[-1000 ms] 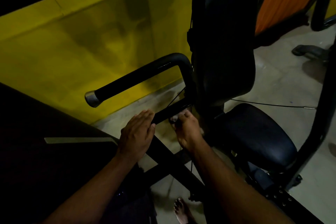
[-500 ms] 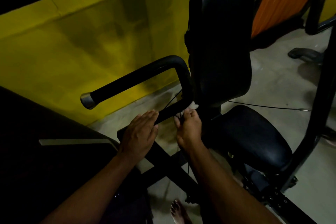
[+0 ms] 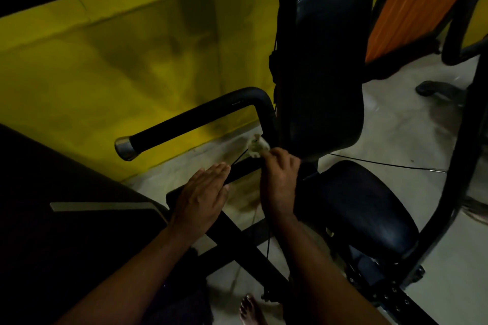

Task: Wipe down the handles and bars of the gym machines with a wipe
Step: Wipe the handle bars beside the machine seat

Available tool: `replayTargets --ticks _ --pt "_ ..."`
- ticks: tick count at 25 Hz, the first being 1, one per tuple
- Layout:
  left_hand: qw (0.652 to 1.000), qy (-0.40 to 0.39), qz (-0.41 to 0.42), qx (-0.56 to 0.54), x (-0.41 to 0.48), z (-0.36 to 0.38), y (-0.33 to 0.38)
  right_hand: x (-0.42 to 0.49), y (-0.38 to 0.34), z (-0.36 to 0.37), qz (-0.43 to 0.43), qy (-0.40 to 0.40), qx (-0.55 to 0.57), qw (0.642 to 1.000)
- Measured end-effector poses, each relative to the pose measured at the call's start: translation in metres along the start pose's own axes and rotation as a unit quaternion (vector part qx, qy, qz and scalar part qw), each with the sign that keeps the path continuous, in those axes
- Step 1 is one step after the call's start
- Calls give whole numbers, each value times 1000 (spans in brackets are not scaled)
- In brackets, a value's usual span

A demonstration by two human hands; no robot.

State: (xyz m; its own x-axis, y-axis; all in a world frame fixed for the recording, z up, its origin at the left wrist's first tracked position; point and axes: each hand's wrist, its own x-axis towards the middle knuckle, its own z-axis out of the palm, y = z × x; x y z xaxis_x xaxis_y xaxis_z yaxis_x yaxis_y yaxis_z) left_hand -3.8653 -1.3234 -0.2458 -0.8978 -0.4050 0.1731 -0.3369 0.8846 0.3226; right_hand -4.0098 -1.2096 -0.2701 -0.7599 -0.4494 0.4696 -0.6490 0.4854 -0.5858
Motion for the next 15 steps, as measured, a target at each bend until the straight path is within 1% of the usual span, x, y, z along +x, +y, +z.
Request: replayTargets --ticks 2,3,4,5,6,7,8,9,10,11,12,13,15 --pt "1000 -2 1 1 2 0 1 -3 5 -1 -94 -40 -34 994" --pt "1000 -1 -1 0 3 1 2 0 11 -4 -117 -51 -35 991" --pt "1000 0 -4 -3 4 1 3 1 16 -9 -111 -49 -27 992" --pt "1000 1 -6 -5 5 2 5 0 17 -13 -80 -42 -5 996" --pt "1000 1 -9 -5 5 2 7 -3 14 -17 -21 -25 30 999" --pt "1000 1 -12 -2 5 2 9 -6 7 -17 69 -4 88 994" --pt "1000 -1 -15 3 6 2 11 -4 0 -16 188 19 169 967" --pt "1000 -3 -17 6 7 1 13 1 -6 -15 314 27 259 913" --pt "1000 -6 -18 6 9 1 14 8 -8 -12 415 18 344 842" --pt "1000 -10 -16 6 10 2 15 16 -8 -12 472 5 412 779" --pt "1000 -14 -16 6 10 2 17 22 -4 -11 495 -11 453 742" --pt "1000 -21 -17 4 11 3 18 28 -1 -13 498 -31 477 724" --pt "999 -38 -36 -3 13 5 21 36 4 -20 488 -70 503 710"
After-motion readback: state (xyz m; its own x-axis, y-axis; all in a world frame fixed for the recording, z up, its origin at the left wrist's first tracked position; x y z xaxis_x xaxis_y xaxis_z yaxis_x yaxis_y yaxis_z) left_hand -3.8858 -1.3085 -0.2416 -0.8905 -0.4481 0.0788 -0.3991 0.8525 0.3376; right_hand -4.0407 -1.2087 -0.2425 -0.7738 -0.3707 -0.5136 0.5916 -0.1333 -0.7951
